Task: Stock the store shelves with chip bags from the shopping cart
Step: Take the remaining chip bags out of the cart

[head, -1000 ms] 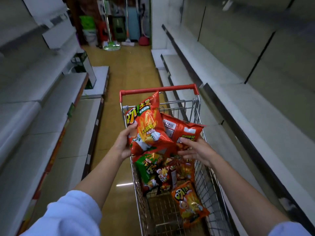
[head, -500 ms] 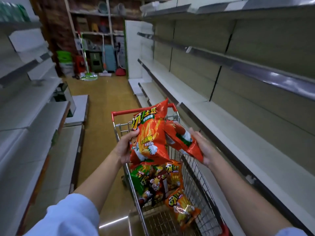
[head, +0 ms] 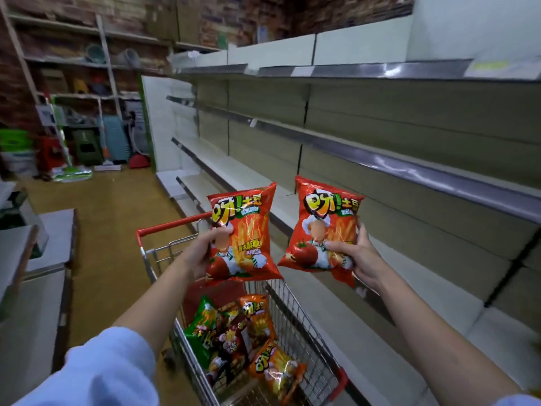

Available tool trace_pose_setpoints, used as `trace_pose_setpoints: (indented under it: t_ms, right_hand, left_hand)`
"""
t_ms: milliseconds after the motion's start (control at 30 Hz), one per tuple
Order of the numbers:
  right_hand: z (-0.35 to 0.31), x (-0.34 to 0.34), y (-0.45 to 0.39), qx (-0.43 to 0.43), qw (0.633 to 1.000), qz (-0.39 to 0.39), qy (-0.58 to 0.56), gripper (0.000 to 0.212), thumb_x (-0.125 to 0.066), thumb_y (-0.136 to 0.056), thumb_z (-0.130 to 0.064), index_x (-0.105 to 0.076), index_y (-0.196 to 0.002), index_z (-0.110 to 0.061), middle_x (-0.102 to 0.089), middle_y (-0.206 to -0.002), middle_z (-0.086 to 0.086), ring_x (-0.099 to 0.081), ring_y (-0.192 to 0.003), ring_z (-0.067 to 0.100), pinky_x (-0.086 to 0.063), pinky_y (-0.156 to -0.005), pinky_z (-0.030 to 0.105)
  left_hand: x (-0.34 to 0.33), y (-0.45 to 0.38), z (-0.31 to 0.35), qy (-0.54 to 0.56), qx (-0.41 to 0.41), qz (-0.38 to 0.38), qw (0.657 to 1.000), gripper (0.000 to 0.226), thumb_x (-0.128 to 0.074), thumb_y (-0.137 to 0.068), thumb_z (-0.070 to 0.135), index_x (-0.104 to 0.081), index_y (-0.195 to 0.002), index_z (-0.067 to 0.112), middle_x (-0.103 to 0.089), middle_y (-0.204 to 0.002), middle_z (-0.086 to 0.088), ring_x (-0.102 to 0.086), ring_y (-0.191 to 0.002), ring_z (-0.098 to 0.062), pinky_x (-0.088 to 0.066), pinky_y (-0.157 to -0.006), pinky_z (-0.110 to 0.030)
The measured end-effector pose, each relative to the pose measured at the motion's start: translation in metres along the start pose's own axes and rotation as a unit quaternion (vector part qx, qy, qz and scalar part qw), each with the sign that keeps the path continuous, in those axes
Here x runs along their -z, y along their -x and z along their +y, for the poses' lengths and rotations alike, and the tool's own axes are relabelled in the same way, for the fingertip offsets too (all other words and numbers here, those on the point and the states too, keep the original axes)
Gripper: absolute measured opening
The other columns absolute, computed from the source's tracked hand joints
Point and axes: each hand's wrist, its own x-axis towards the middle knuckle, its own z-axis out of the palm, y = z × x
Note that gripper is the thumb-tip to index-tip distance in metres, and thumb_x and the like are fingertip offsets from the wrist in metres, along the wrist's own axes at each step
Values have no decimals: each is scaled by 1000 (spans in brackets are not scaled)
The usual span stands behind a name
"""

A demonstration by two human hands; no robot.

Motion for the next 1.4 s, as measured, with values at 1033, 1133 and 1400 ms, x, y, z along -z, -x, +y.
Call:
trace_pose_setpoints:
  t_ms: [1033,1133,1400]
  right_hand:
    - [-63,285,387,9,931,340,134,103,-86,-61,-8,-26,-142,-29,-56,-124,8,-59,-112,27,-51,-96,50]
    - [-59,301,430,9,925,360,122,98,-85,-64,-4,-27,-140,-29,-57,-124,9,-60,-110,27,-53,-92,49]
    - [-59,335,548,21,898,426,111,91,-81,-68,3,-27,-136,-26,-61,-118,8,-62,-102,22,-54,-78,36]
  left_hand:
    - [-381,83,-153,-147,52,-277,948,57,-79,-62,22,-57,-114,17,-74,-97,-9,-72,-87,-31,-58,-74,-42]
    - [-407,114,-175,-155,65,-296,940,60,-81,-60,22,-57,-115,18,-74,-97,-8,-72,-87,-31,-57,-74,-44]
    - [-483,174,-214,-181,74,-350,916,73,-87,-58,25,-54,-123,18,-72,-107,-10,-71,-91,-32,-58,-78,-47]
